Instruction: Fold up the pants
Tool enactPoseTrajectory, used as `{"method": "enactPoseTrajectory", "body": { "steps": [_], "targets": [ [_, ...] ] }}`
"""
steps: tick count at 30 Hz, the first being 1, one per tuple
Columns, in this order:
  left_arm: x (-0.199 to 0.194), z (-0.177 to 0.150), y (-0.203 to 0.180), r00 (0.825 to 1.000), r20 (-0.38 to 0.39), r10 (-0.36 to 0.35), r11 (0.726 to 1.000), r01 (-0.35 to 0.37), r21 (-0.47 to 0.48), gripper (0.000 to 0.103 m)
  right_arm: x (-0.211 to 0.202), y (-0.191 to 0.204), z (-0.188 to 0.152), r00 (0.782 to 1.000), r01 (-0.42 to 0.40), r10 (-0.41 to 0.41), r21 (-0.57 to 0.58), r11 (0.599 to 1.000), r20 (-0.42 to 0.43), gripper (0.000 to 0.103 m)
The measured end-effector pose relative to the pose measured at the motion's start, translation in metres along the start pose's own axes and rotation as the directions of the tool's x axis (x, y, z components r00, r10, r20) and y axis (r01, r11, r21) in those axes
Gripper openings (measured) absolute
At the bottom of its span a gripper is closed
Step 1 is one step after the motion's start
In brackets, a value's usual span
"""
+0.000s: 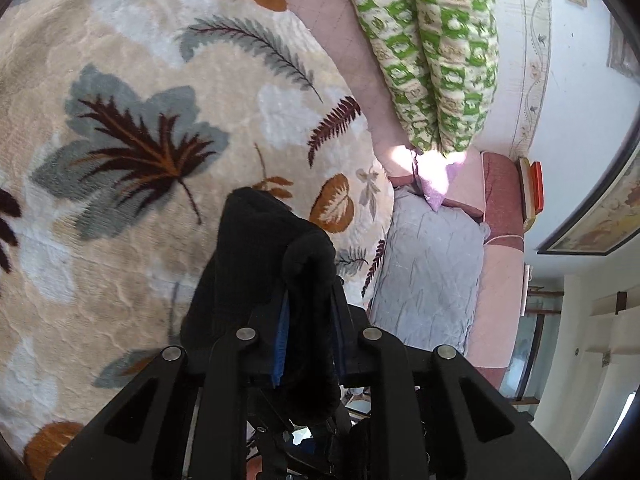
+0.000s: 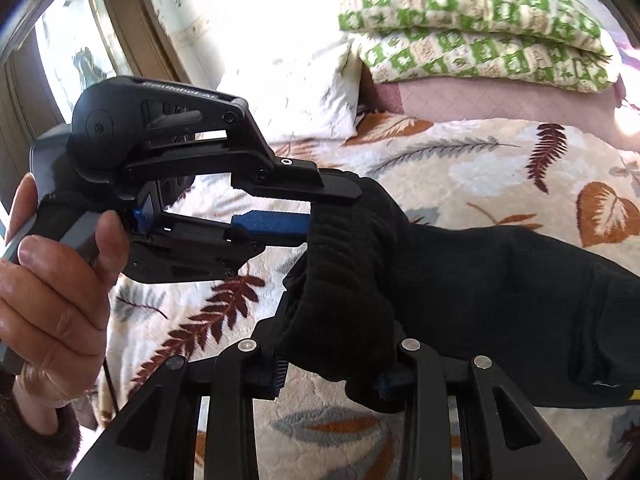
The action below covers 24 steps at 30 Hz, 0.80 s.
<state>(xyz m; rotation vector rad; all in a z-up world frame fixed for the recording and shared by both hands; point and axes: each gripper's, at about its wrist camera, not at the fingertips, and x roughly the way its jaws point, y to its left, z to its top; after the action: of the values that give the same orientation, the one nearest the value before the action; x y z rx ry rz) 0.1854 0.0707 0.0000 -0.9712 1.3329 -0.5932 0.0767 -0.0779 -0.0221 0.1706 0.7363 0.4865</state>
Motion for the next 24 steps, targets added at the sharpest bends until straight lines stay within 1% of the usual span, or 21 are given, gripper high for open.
{"method": "enactPoseTrajectory", "body": {
  "steps": [2,5,8,9,13,16,17,18,19,20,22,23,24],
  "targets": [
    [0.020,-0.004,-0.023,1.000,-0.012,0.008,1.000,-0.008,0.022,0.016,-0.018,-0.014,0.003,1.000,-0.018,0.017,0.043,0.999,0.027,0.032],
    [0.061,-0.010,-0.055,0.998,-0.047,0.036,0.998,-0.033,0.059,0.016,-0.042,-0.047,0.007,0.997,-0.039,0.031,0.121,0.992,0.071,0.032],
    [0.109,-0.016,-0.077,0.993,-0.089,0.073,0.994,-0.066,0.083,0.016,-0.068,-0.090,0.003,0.993,-0.065,0.043,0.221,0.973,0.106,0.032],
    [0.124,-0.023,-0.082,0.991,-0.103,0.087,0.993,-0.077,0.090,0.016,-0.075,-0.103,0.000,0.992,-0.073,0.045,0.253,0.965,0.114,0.032],
    [0.185,-0.048,-0.098,0.976,-0.157,0.150,0.984,-0.132,0.118,0.016,-0.098,-0.162,-0.016,0.990,-0.083,0.033,0.369,0.926,0.141,0.032],
    [0.222,-0.062,-0.105,0.960,-0.167,0.223,0.967,-0.196,0.164,0.016,-0.106,-0.202,-0.030,0.988,-0.084,0.019,0.437,0.895,0.151,0.032],
    [0.232,-0.064,-0.105,0.953,-0.165,0.256,0.958,-0.226,0.177,0.016,-0.106,-0.214,-0.032,0.989,-0.084,0.017,0.455,0.886,0.150,0.032],
    [0.241,-0.065,-0.105,0.944,-0.166,0.285,0.949,-0.254,0.186,0.016,-0.106,-0.227,-0.036,0.989,-0.085,0.014,0.476,0.875,0.150,0.032],
    [0.249,-0.066,-0.103,0.936,-0.176,0.304,0.943,-0.270,0.194,0.016,-0.105,-0.237,-0.041,0.989,-0.088,0.018,0.494,0.865,0.144,0.036],
    [0.251,-0.066,-0.102,0.932,-0.184,0.314,0.941,-0.279,0.191,0.016,-0.102,-0.245,-0.044,0.991,-0.089,0.024,0.512,0.855,0.131,0.036],
    [0.247,-0.067,-0.107,0.931,-0.188,0.314,0.939,-0.275,0.206,0.022,-0.099,-0.261,-0.051,0.992,-0.108,0.050,0.552,0.827,0.120,0.036],
    [0.244,-0.068,-0.111,0.931,-0.188,0.313,0.936,-0.269,0.227,0.026,-0.099,-0.267,-0.055,0.989,-0.138,0.080,0.570,0.810,0.125,0.037],
    [0.238,-0.069,-0.115,0.931,-0.180,0.317,0.932,-0.270,0.243,0.028,-0.104,-0.271,-0.060,0.985,-0.164,0.103,0.580,0.798,0.137,0.041]
  ]
}}
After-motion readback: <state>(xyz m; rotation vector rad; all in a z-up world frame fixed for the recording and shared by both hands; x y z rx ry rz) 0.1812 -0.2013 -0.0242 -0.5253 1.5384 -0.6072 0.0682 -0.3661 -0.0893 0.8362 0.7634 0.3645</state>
